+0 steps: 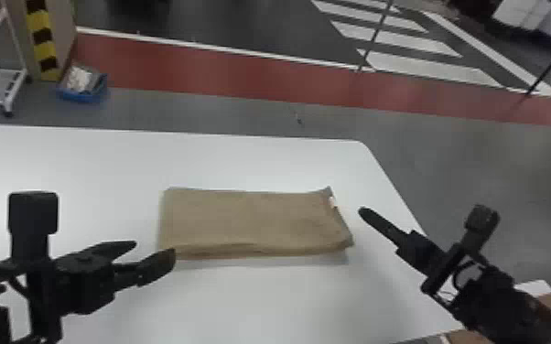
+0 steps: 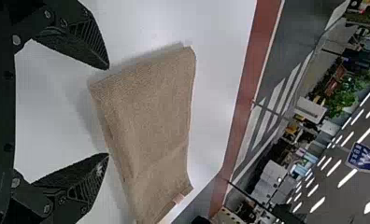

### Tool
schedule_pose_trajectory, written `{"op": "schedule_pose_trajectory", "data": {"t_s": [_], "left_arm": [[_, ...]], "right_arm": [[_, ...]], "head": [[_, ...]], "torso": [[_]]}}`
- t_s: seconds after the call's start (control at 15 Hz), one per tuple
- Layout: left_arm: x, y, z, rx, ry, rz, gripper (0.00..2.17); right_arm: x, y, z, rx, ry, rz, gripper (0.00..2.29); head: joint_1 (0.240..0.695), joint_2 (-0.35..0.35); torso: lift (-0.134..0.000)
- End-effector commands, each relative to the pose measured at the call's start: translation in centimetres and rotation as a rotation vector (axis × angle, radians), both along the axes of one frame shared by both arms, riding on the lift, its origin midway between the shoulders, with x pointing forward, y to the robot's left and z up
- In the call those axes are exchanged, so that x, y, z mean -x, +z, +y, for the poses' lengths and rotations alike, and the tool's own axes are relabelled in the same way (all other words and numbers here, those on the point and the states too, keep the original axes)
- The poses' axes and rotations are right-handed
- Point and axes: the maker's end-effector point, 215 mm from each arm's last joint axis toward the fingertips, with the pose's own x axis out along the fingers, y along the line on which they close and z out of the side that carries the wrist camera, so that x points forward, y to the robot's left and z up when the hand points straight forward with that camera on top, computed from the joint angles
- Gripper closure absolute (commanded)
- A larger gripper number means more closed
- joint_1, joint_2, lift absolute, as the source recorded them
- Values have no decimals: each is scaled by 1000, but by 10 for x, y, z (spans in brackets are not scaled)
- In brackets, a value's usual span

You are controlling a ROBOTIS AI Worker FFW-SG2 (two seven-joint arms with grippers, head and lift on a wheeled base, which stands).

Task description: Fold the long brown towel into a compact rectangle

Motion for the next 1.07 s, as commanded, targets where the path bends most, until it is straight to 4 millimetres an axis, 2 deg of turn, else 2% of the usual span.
{"op": "schedule_pose_trajectory", "data": {"t_s": [0.0,0.13,0.27,0.4,0.6,0.87,1.0], "left_arm": [[-3,4,-2,5,-7,-25,130],[-12,13,-9,10,-9,-79,124],[-21,22,-28,21,-20,-146,130],[-34,24,-50,7,-32,-201,137],[-43,28,-65,-1,-52,-243,218],[-51,13,-72,-61,-34,-233,218],[-56,1,-65,-129,-17,-206,221]], "right_arm": [[1,0,-3,10,-1,4,63],[-3,-1,-2,19,4,10,63],[-7,-4,-2,29,5,22,83],[-11,-17,-4,49,1,74,87],[-17,-24,-2,50,-1,92,90],[-15,-28,-4,57,-7,104,90],[-14,-28,-4,61,-3,98,90]], "head": [[695,-350],[695,-350],[695,-350],[695,-350],[695,-350],[695,-350],[695,-350]], "torso": [[-123],[-123],[-123],[-123],[-123],[-123],[-123]]}}
